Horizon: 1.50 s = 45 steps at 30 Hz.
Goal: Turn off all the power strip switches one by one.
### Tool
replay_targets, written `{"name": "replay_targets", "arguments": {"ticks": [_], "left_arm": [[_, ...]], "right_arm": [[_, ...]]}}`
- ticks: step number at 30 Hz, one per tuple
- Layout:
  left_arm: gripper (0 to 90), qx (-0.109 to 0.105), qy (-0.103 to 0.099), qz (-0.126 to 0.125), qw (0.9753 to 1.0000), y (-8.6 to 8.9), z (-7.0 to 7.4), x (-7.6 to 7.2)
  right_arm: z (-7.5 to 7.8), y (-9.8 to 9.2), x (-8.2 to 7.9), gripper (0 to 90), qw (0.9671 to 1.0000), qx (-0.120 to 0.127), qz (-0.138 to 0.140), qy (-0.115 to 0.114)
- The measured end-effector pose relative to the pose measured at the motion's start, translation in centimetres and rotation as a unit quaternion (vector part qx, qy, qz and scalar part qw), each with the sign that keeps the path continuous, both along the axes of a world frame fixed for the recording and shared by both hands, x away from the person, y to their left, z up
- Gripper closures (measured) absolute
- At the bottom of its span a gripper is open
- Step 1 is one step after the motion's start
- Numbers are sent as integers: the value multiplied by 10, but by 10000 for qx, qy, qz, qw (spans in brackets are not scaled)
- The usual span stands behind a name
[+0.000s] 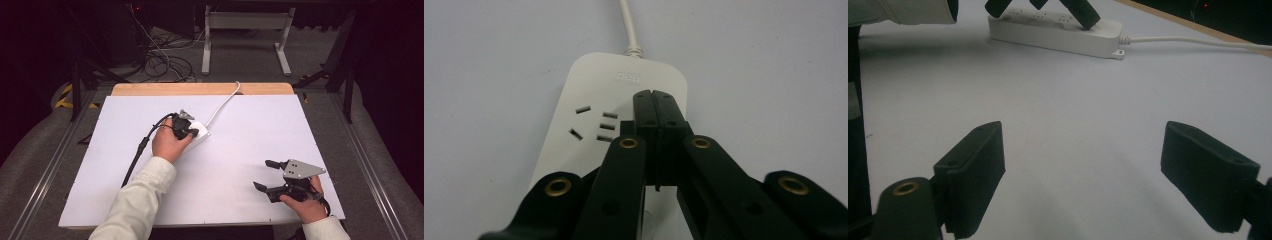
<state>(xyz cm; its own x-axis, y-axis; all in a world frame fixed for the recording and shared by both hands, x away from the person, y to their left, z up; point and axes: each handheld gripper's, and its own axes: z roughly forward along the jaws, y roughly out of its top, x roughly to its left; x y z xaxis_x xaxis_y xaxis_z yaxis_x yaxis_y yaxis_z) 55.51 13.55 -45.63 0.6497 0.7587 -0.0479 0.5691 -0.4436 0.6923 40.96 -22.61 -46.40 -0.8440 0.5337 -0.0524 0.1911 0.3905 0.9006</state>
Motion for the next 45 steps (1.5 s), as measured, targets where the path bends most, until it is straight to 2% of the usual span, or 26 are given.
{"name": "replay_targets", "arguments": {"ticks": [15,23,28,30,31,32,33,34,35,36,39,40,42,43,45], "left_arm": [[900,78,-54,71,9999,-3,0,-4],[900,8,45,118,9999,-3,0,-3],[900,45,122,95,9999,-3,0,-3],[900,123,0,45,9999,-4,1,-4],[900,65,-137,31,9999,-3,3,-5],[900,182,-67,110,9998,-2,5,-6],[900,-4,-134,118,9998,0,9,-7],[900,-548,-258,118,9981,3,21,-11],[900,-548,-258,118,9981,3,21,-11],[900,-625,-403,64,9972,4,31,-15],[900,-843,-502,-87,9951,8,51,-26],[900,-784,-623,-104,9949,10,57,-30],[896,-816,-704,-147,9941,13,64,-36],[831,-863,-705,-141,9937,14,65,-38],[810,-796,-769,-202,9936,16,69,-42]], "right_arm": [[0,-1,0,185,10000,-15,1,2],[0,0,0,185,10000,-23,0,2],[0,0,0,184,10000,-23,3,3],[0,0,0,184,10000,-22,4,1],[-1,0,0,184,10000,-20,3,2],[-1,0,0,184,10000,-15,2,3],[-1,0,0,184,10000,-15,2,3],[-1,-1,0,184,10000,-1,5,-5],[-1,-1,0,184,10000,-1,5,-5],[-1,-1,1,184,10000,4,-24,11],[-1,-1,2,183,10000,-19,-22,-2],[-1,-1,1,184,10000,-21,-24,1],[-1,-2,1,183,10000,-2,-19,1],[-1,-2,0,183,10000,9,-27,6],[0,-2,0,183,10000,-6,-31,-9]]}}
